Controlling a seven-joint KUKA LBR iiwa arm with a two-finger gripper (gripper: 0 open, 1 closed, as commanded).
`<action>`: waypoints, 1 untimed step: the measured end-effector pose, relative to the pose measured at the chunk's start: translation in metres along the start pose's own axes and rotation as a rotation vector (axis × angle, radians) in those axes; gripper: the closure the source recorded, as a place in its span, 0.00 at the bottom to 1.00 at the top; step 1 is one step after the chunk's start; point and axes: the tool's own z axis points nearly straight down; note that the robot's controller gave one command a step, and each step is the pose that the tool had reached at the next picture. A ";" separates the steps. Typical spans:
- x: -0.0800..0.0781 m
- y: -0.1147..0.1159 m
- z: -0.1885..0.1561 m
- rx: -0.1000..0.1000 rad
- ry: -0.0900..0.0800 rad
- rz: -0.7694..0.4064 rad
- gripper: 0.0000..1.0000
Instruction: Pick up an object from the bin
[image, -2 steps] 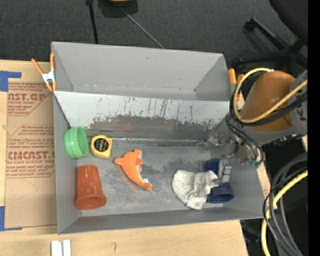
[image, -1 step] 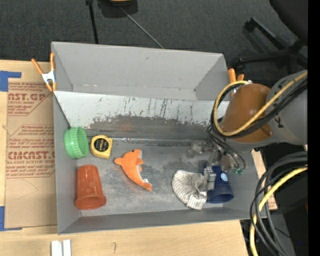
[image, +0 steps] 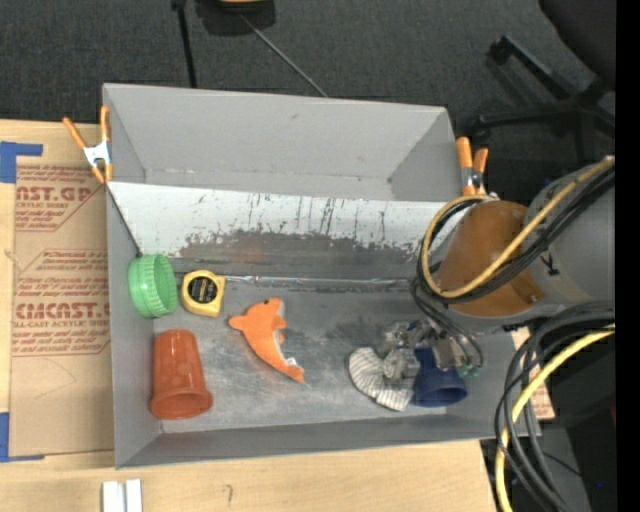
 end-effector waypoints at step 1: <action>0.000 0.000 0.000 0.000 0.000 0.000 1.00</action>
Offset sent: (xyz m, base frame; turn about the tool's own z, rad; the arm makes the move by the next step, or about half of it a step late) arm 0.0015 0.0465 0.0412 0.3330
